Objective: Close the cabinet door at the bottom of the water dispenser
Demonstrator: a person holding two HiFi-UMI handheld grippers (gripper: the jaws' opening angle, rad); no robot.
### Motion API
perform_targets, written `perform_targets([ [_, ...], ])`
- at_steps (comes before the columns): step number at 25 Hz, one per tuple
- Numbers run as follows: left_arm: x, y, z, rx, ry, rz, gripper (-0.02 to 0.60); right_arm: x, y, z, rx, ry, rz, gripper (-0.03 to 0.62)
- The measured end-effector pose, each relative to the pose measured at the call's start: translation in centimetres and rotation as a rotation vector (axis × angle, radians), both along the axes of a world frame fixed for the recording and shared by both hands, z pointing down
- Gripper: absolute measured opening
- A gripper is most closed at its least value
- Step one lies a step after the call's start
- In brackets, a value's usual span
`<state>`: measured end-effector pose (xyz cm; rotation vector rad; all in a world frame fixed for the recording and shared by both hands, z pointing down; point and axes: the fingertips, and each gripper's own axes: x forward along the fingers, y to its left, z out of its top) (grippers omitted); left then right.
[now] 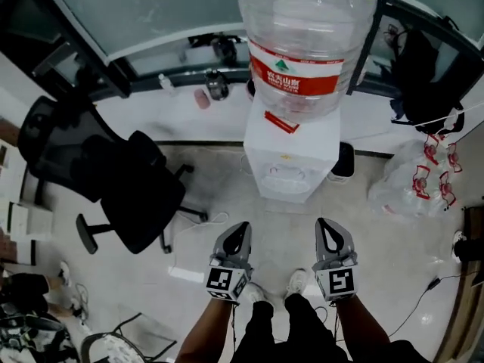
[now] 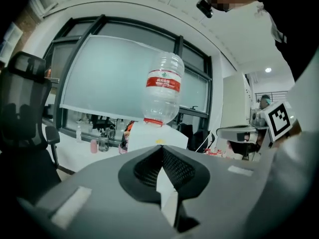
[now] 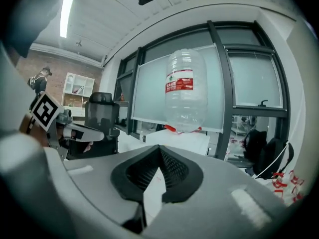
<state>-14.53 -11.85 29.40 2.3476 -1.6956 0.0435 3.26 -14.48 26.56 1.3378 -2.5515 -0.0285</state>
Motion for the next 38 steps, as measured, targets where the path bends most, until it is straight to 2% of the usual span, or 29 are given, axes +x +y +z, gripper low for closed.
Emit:
perform_targets([
  [3, 0.9, 0.9, -3.0, 0.006, 0.027, 0.006, 0.018, 0.0, 0.7, -4.4, 0.083, -0.003, -0.018, 0.003],
  [9, 3.6, 2.1, -7.9, 0.037, 0.028, 0.088, 0.018, 0.4, 2.5, -9.4, 0.104, -0.033, -0.011, 0.003],
  [12, 3.4, 2.5, -8.9, 0.066, 0.018, 0.104, 0.018, -0.2, 3.8, -10.2, 0.109, -0.039, -0.015, 0.003],
  [17, 3.0, 3.2, -10.8, 0.064, 0.025, 0.101, 0.018, -0.4, 4.3, -11.4, 0.112, -0.036, -0.012, 0.002],
  [27, 1.3, 3.8, -12.8, 0.163, 0.014, 0.065, 0.018, -1.8, 4.8, -13.0, 0.172, -0.046, 0.003, 0.002],
  [32, 1.7, 4.5, -12.9, 0.157, 0.01, 0.062, 0.018, -1.7, 5.3, -13.0, 0.164, -0.054, 0.002, 0.002],
  [36, 2.0, 5.2, -12.7, 0.155, -0.05, 0.064, 0.018, -1.7, 5.5, -13.3, 0.176, -0.065, 0.014, 0.002],
  [38, 2.2, 5.5, -12.5, 0.148, -0.049, 0.068, 0.018, -1.7, 5.7, -13.4, 0.176, -0.087, 0.01, 0.003],
])
